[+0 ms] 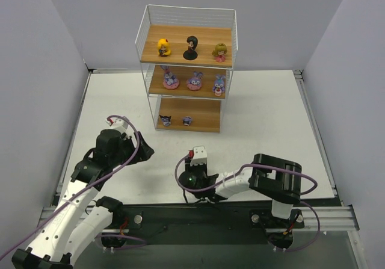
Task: Place and organize the plastic toys onto the shelf
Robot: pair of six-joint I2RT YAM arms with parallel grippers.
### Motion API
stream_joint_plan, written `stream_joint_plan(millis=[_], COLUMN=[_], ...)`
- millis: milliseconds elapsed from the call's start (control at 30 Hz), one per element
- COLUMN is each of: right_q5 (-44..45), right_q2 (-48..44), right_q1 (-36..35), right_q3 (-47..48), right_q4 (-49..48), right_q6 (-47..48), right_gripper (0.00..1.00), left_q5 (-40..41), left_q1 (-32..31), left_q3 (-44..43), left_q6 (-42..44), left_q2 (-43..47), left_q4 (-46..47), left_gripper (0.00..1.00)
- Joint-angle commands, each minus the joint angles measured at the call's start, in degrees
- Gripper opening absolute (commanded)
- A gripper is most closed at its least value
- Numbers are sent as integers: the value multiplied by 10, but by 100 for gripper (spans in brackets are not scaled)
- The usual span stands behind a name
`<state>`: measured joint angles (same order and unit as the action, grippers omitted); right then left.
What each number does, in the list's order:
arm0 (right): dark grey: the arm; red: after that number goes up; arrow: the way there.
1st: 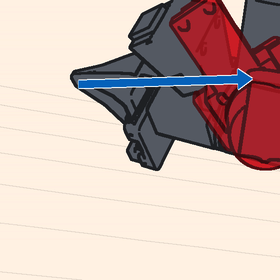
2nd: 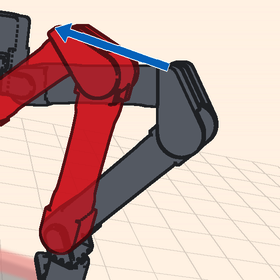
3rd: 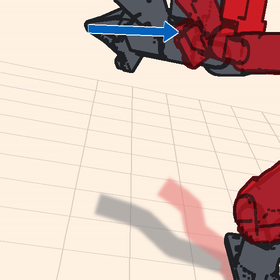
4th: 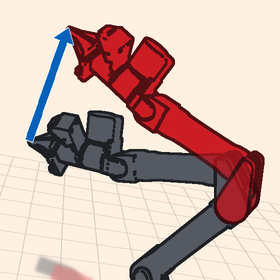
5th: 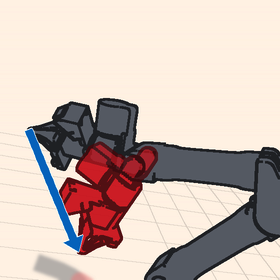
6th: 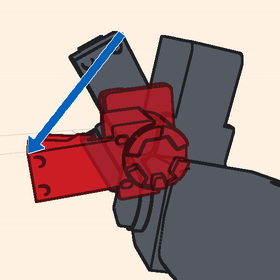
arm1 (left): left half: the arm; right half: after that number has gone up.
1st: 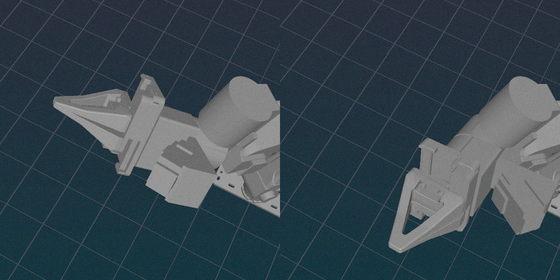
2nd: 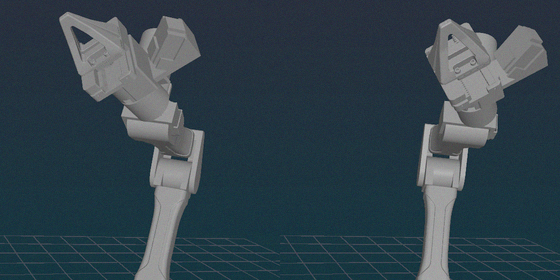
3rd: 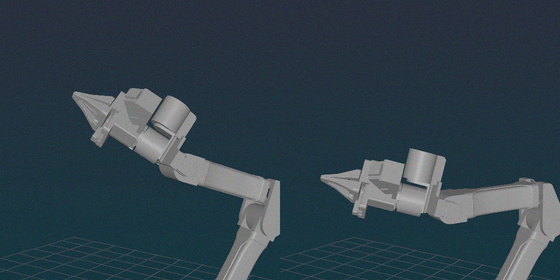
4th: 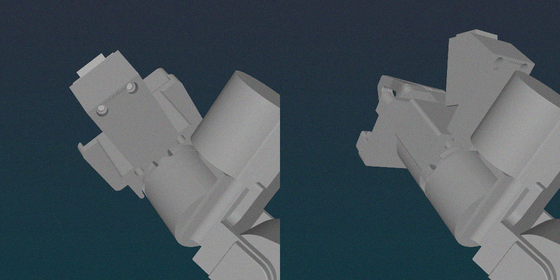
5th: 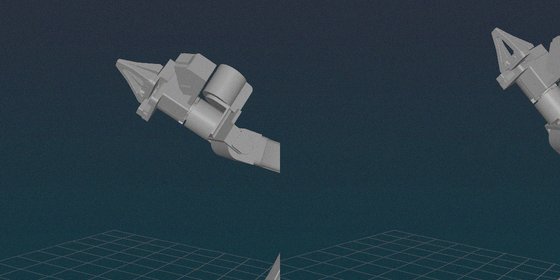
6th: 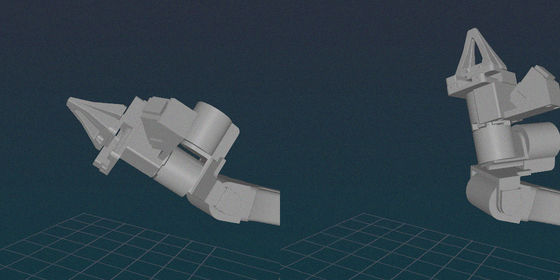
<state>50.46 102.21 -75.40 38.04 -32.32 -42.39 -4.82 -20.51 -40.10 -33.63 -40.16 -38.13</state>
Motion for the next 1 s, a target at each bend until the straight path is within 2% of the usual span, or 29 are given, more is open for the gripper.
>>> stream_joint_plan(millis=[0,367,600,967], right_q5=[-42,-99,-71,-42], right_q2=[-41,30,79,104], right_q1=[64,193,217,241], right_q3=[26,115,160,143], right_q4=[-19,-82,-86,-127], right_q6=[69,180,200,193], right_gripper=[0,0,0,0], left_q5=[-6,-5,-7,-15], left_q1=[6,35,43,55], left_q3=[-9,-18,-16,-15], left_q6=[22,30,29,29], left_q2=[3,-7,-6,-15], left_q4=[19,12,12,15], left_gripper=[83,84,84,83])
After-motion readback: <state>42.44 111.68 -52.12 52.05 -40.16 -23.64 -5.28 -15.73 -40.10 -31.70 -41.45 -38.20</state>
